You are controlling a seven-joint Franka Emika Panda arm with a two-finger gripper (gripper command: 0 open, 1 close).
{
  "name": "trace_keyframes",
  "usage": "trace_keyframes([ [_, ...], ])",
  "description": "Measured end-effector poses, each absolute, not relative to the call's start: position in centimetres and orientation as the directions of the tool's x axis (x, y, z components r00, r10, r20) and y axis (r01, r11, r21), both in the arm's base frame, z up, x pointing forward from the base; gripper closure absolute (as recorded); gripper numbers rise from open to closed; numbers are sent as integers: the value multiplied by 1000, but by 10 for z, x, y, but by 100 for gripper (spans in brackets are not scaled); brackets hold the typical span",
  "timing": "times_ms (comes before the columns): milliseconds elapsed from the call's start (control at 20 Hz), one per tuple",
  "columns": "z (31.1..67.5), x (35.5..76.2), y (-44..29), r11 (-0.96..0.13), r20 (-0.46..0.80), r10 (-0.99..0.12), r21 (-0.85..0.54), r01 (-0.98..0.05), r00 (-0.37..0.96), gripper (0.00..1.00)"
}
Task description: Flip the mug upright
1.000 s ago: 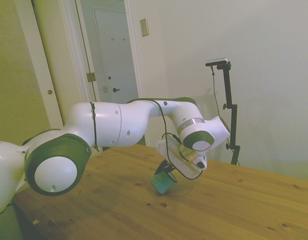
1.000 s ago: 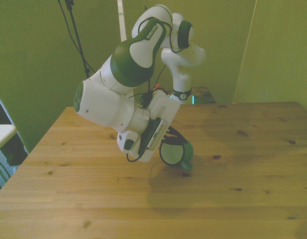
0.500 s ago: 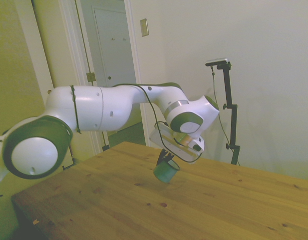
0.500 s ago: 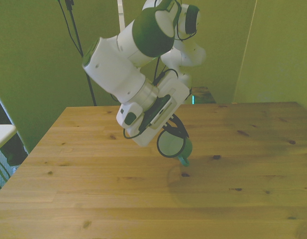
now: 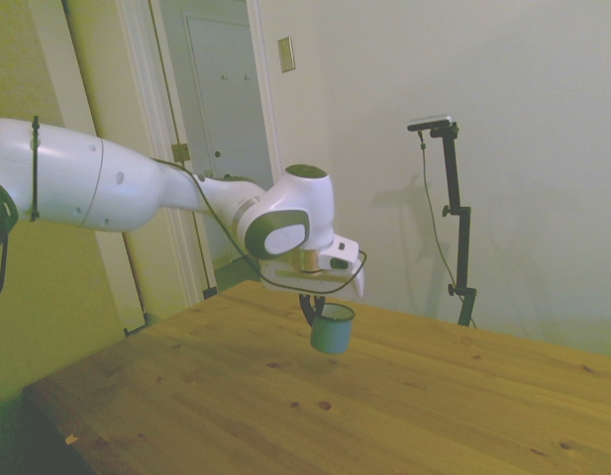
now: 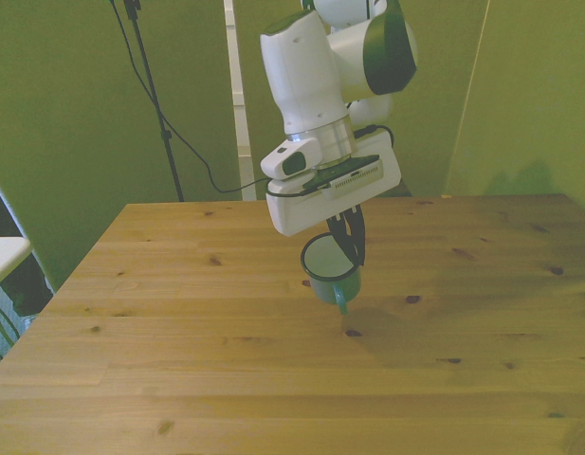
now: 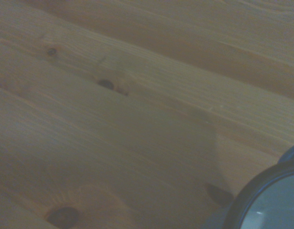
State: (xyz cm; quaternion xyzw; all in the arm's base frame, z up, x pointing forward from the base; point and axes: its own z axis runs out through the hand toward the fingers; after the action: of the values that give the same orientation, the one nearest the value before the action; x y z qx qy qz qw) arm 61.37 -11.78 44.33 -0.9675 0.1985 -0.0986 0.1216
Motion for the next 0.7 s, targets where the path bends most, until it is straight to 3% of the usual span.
trace_keyframes([
  [200, 415, 597, -107, -889, 193, -440, -229, -396, 877, 100],
  [700, 392, 605, -97, -871, 267, -486, -222, -438, 832, 100],
])
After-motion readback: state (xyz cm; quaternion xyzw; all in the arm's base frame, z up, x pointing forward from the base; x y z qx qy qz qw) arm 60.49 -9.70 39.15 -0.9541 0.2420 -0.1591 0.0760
